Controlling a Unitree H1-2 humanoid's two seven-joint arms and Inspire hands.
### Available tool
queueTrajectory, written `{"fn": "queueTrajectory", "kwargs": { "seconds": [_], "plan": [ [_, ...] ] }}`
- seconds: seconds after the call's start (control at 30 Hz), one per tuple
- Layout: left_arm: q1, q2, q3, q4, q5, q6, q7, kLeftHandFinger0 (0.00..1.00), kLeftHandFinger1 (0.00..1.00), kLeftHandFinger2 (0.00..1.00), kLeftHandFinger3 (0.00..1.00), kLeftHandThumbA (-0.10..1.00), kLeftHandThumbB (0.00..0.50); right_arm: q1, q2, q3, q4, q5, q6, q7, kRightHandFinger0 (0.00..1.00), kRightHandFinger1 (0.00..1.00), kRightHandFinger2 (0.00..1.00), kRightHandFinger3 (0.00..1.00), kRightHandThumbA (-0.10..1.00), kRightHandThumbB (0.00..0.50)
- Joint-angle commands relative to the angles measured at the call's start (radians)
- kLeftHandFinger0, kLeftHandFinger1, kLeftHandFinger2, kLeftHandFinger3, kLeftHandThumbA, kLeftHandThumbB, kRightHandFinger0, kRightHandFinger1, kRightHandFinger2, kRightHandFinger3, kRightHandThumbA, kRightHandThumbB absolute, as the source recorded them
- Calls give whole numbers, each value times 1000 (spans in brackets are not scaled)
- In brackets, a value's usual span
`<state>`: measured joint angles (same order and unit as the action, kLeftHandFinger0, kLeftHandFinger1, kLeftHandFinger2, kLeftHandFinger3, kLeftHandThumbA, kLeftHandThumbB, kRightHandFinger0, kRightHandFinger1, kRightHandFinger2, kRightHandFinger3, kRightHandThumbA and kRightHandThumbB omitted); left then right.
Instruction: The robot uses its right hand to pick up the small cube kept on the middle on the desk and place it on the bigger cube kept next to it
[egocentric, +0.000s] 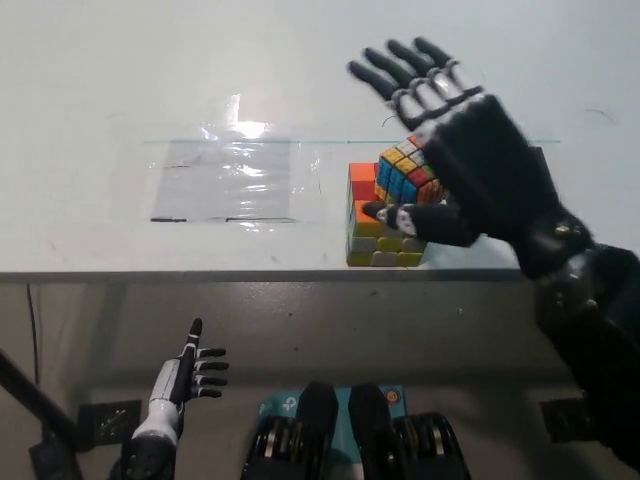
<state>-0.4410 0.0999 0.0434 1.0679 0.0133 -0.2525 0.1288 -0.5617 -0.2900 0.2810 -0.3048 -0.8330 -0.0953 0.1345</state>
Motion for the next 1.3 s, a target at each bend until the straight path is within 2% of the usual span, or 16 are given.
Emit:
{"fn": "queueTrajectory", "kwargs": {
  "seconds": [0.0,0.03,0.17,0.27,0.37,0.4,0.53,0.6,0.7,0.8,0.9,0.93,1.03,1.13,1.2,1.27],
  "plan": [
    [-8,-2,11,-21,-6,-24,17,548,514,572,584,981,146,29,-18,-50,-83,40,26,35,1000,1000,1000,1000,965,407],
    [-4,-4,8,-23,0,-27,23,560,524,582,588,982,153,64,-26,-72,-134,50,55,60,1000,1000,1000,1000,916,418],
    [-4,-4,18,-13,-14,-33,7,603,554,627,644,977,176,135,-26,-120,-199,58,66,61,1000,1000,1000,1000,905,413],
    [4,-5,17,-25,-9,-29,5,600,556,629,649,992,175,227,-25,-172,-246,80,66,41,967,1000,1000,1000,892,376],
    [-2,-4,25,-18,-15,-14,5,617,562,632,648,994,193,288,-11,-209,-260,90,61,20,987,1000,1000,1000,914,373],
    [0,-3,22,-24,-8,-10,10,602,550,610,612,1000,191,342,-4,-235,-262,100,58,-3,951,1000,1000,1000,918,353],
    [-8,0,20,0,-1,-25,15,592,537,606,601,1000,211,435,26,-288,-241,110,43,-56,911,1000,1000,1000,790,312],
    [-5,0,14,-12,10,-10,24,615,559,626,608,1000,199,472,47,-306,-225,92,40,-83,923,1000,1000,1000,796,307],
    [1,-1,11,-27,12,-3,21,632,581,669,661,1000,177,555,100,-336,-141,106,1,-181,825,1000,1000,1000,708,282],
    [-3,-5,19,-23,0,2,22,620,566,656,650,1000,192,582,130,-352,-92,107,-11,-221,788,1000,1000,1000,718,275],
    [-3,-4,15,-15,3,-16,15,605,557,642,640,1000,174,608,160,-360,13,105,-56,-307,755,1000,1000,1000,613,240],
    [4,-5,16,-34,3,4,15,654,603,691,683,1000,175,615,183,-367,94,126,-85,-357,735,1000,1000,1000,586,231],
    [1,-5,16,-31,2,7,13,666,607,690,675,1000,203,617,221,-376,159,169,-73,-366,777,1000,1000,1000,579,217],
    [-2,-4,17,-20,0,-13,11,635,574,647,628,1000,194,597,247,-382,238,171,-74,-403,741,1000,1000,1000,596,214],
    [-2,-8,17,-18,3,-7,22,617,565,647,633,1000,208,579,265,-399,313,229,-88,-421,772,1000,1000,1000,502,191],
    [-2,-8,16,-8,2,-24,17,636,578,654,640,1000,208,569,273,-409,343,253,-99,-433,777,993,1000,1000,499,191]
  ]
}}
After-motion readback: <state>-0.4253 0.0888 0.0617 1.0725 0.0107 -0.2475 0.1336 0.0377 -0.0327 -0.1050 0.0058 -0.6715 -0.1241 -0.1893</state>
